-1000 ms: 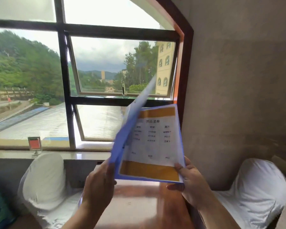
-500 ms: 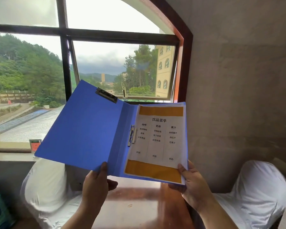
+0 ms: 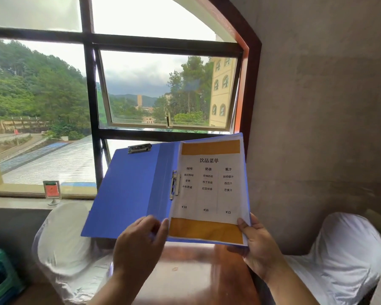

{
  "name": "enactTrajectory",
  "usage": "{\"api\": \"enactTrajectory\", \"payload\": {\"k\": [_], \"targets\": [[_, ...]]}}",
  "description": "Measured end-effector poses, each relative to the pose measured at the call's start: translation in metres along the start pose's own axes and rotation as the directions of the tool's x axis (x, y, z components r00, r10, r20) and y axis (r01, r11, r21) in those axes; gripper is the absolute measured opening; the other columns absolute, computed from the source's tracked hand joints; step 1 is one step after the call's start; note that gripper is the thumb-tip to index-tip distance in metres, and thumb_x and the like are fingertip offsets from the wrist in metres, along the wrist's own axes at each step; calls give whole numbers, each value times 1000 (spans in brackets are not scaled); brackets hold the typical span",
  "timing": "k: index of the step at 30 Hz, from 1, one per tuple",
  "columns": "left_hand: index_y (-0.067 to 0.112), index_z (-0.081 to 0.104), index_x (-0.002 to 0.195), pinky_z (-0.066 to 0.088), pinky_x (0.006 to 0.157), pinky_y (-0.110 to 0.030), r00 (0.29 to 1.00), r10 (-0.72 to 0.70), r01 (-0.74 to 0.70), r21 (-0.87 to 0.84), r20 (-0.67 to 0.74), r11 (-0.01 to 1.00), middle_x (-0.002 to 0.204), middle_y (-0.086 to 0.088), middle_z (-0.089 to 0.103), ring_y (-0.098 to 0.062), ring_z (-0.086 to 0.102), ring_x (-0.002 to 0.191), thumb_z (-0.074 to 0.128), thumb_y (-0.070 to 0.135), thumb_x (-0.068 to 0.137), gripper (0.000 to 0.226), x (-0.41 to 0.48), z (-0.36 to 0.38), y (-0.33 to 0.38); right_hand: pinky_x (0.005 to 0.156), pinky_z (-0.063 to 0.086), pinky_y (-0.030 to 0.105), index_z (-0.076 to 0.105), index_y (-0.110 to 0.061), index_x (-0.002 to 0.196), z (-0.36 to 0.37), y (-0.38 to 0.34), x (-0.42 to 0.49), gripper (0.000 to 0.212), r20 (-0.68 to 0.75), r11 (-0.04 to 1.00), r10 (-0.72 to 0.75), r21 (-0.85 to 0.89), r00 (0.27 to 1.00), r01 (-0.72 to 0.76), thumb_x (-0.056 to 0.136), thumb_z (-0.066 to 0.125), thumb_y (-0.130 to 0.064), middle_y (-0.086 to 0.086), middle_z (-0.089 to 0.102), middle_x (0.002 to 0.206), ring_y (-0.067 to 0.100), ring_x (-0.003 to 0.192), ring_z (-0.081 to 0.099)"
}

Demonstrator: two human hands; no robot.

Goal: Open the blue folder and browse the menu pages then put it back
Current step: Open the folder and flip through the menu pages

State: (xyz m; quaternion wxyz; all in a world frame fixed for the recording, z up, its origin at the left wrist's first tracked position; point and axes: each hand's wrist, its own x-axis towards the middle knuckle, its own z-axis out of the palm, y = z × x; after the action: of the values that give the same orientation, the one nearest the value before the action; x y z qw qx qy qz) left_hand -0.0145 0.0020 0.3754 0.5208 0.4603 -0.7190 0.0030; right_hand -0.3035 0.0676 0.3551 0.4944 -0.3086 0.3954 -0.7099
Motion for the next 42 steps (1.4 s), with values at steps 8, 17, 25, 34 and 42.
{"api": "enactTrajectory", "payload": {"k": [8,17,25,34,42], "targets": [[37,30,160,2,131,-46,878,124,-219,158,463,963,176,6,12,-18,1,162,37,90,77,99,11,28,45,55,66,51,59,-11,139,35,15,-15,53,61,997,41,57,997,-44,89,70,-26,34,60,137,55,109,64],[26,76,92,56,94,-48,910,397,-403,29,117,915,116,6,77,-27,70,112,59,53,91,31,7,28,43,60,67,54,63,-14,137,34,15,-22,47,111,986,33,157,993,-50,93,69,-30,33,65,131,50,97,76],[29,57,75,40,56,-17,947,-321,279,-500,3,820,63,10,60,-12,53,60,57,39,99,26,19,9,27,54,67,47,74,-17,124,18,-3,-23,32,107,992,-81,107,991,69,98,62,-33,21,80,111,40,88,79],[12,62,96,63,75,-56,697,-642,595,-758,320,268,107,-37,66,-51,68,87,53,28,107,21,23,-8,-6,55,67,47,74,-22,126,5,-11,-14,38,113,991,-116,73,987,109,92,74,-40,21,79,119,39,92,80],[18,50,79,47,71,-45,750,-661,536,-571,-16,622,75,-10,58,-39,58,74,66,43,83,29,15,-18,-7,53,67,46,73,-19,126,2,-3,-10,29,109,991,-98,106,989,87,104,59,-31,22,78,119,44,94,79]]}}
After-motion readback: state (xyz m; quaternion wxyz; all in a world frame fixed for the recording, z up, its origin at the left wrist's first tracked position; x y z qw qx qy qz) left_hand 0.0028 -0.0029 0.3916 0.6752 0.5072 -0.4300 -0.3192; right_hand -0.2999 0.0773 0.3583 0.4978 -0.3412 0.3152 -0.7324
